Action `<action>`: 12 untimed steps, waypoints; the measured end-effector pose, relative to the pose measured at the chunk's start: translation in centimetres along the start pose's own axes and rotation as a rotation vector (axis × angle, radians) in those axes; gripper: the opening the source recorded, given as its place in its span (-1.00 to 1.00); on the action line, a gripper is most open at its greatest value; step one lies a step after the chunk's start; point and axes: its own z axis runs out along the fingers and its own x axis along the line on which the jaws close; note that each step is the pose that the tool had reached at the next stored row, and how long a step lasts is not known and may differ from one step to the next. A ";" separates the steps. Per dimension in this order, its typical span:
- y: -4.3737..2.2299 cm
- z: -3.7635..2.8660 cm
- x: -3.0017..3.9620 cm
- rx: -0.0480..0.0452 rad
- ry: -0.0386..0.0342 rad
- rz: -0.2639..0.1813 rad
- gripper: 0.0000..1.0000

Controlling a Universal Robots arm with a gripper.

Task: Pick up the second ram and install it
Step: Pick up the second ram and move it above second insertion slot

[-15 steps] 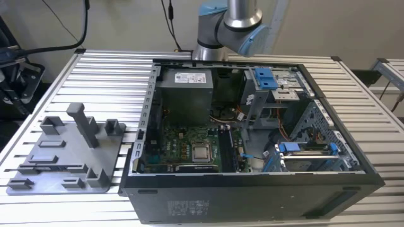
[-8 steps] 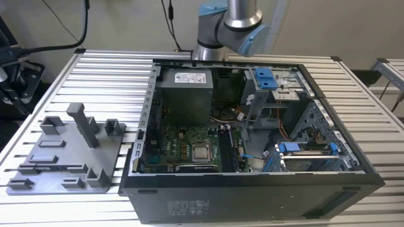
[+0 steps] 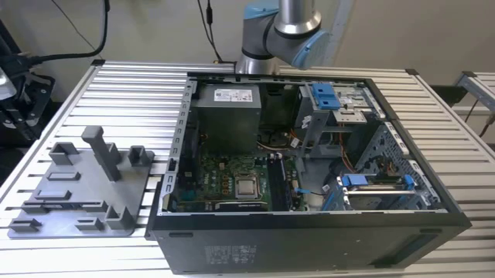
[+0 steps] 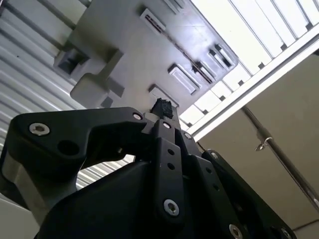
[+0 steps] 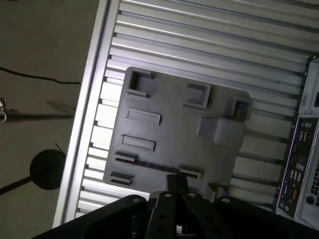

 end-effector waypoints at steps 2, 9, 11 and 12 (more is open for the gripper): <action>0.00 0.00 0.00 0.0000 0.0009 -0.023 -0.79; 0.01 0.00 0.01 -0.0003 0.0020 -0.048 -0.79; 0.00 0.00 0.01 -0.0004 0.0032 -0.081 -0.79; 0.00 0.00 0.01 -0.0005 0.0035 -0.100 -0.79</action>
